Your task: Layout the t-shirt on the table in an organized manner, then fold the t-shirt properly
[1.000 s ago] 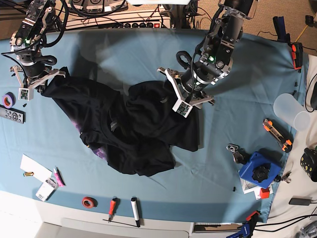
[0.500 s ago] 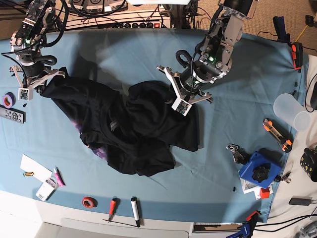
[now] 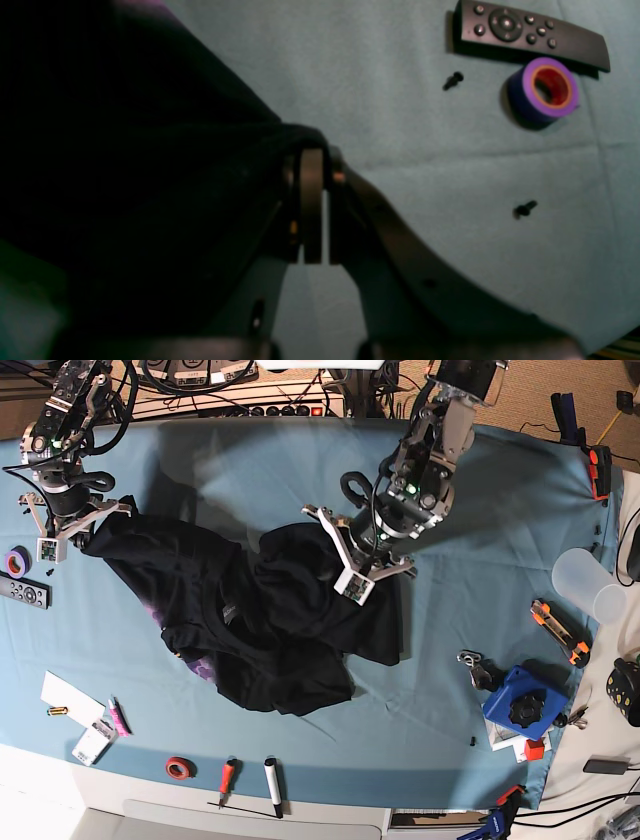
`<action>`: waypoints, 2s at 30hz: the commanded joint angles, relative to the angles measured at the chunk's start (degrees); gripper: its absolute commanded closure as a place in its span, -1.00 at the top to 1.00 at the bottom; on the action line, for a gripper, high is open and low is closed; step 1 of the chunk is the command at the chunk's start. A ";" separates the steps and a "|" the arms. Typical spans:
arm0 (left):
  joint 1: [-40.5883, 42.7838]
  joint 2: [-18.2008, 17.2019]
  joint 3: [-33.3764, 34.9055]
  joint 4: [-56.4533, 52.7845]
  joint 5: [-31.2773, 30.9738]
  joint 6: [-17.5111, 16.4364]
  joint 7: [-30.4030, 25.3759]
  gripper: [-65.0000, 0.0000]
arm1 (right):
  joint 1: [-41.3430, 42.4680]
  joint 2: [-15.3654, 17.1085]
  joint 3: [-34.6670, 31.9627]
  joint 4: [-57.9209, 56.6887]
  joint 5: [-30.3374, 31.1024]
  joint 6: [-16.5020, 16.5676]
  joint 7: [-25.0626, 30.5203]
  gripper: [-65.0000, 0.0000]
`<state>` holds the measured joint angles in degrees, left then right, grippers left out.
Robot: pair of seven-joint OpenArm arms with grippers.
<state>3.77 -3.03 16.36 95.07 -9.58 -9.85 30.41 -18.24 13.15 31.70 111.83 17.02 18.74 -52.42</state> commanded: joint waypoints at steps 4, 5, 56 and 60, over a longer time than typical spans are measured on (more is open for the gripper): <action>-1.20 0.44 -0.11 0.98 1.18 -0.17 2.56 -1.00 | 0.61 0.87 0.31 0.92 -0.17 0.31 4.85 -1.00; -1.27 0.42 -0.15 1.11 3.10 -0.20 4.17 -1.00 | 1.25 1.01 0.31 0.92 -0.39 0.46 5.16 -1.00; 0.52 -17.59 -20.72 8.17 -8.63 0.87 18.40 -1.00 | 14.58 5.57 7.10 -0.63 34.12 21.26 -18.29 -0.27; 0.52 -17.59 -20.72 8.17 -8.48 0.87 17.90 -1.00 | 14.62 5.57 -8.33 -0.68 30.58 21.26 -17.31 -0.27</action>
<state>5.06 -19.99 -3.88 102.37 -18.46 -9.39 49.45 -4.29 17.91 22.55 110.32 46.28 39.94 -71.00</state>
